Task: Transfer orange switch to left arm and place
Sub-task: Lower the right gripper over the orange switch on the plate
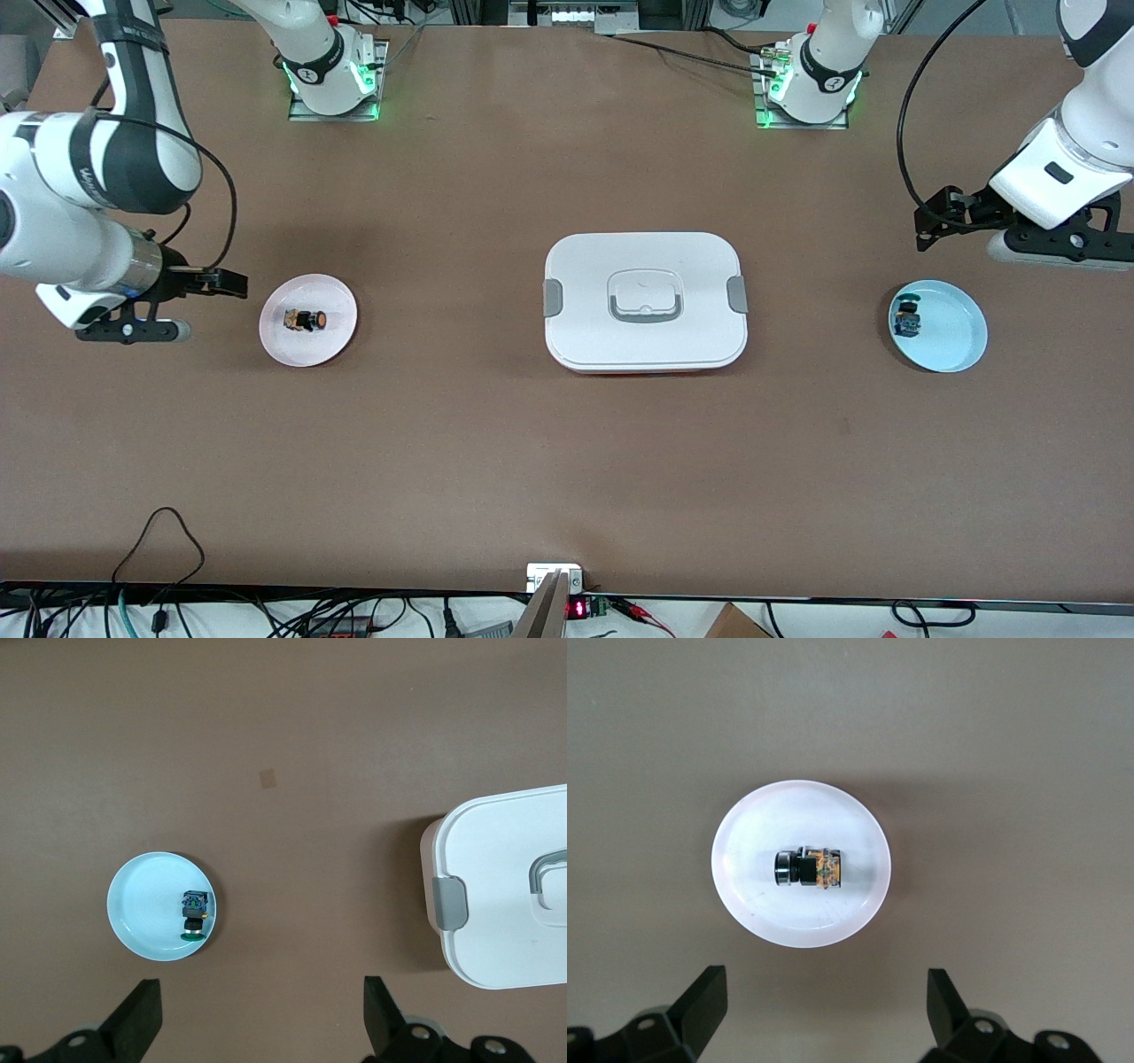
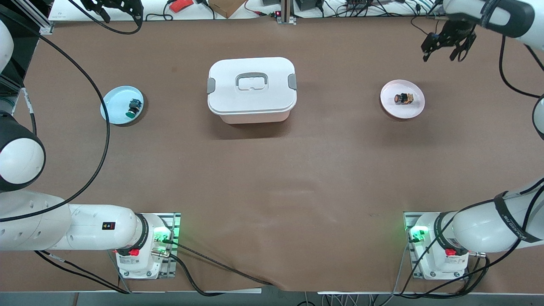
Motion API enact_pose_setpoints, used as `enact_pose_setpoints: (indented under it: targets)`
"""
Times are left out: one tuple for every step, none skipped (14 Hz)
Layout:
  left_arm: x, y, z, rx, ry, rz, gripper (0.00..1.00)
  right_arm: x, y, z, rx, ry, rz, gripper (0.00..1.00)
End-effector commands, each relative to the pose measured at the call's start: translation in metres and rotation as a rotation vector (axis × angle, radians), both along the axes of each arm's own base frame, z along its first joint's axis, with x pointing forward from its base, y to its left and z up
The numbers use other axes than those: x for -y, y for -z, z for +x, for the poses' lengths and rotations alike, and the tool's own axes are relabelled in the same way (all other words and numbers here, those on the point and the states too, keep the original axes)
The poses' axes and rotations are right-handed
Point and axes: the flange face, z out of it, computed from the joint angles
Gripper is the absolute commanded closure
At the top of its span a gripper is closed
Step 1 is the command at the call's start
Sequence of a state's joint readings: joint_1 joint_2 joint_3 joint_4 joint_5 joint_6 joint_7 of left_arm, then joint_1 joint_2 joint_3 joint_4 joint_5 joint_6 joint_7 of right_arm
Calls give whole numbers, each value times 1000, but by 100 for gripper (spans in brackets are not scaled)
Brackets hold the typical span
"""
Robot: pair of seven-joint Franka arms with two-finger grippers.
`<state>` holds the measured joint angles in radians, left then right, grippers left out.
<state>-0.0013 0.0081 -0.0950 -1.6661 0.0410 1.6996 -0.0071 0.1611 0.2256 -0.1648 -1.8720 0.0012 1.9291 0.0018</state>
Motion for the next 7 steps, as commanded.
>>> enact_pose_setpoints:
  targets:
    - [-2,-6,4,-5,14,-15,0,-2,40,-23,32,21,6,0]
    - [-2,-6,4,-4,13,-15,0,-1,53,-29,44,21,7,0]
    - [-2,-6,4,-4,13,-15,0,0,61,-31,57,24,8,0]
    - [-2,-6,4,-4,13,-15,0,-1,68,-34,52,22,7,0]
    - [-2,-6,4,-4,13,-15,0,-4,73,-34,54,16,7,0]
    - [-2,-6,4,-4,13,-15,0,-4,79,-33,63,11,6,0]
    - [-2,-6,4,-5,11,-17,0,-3,92,-34,63,3,4,0]
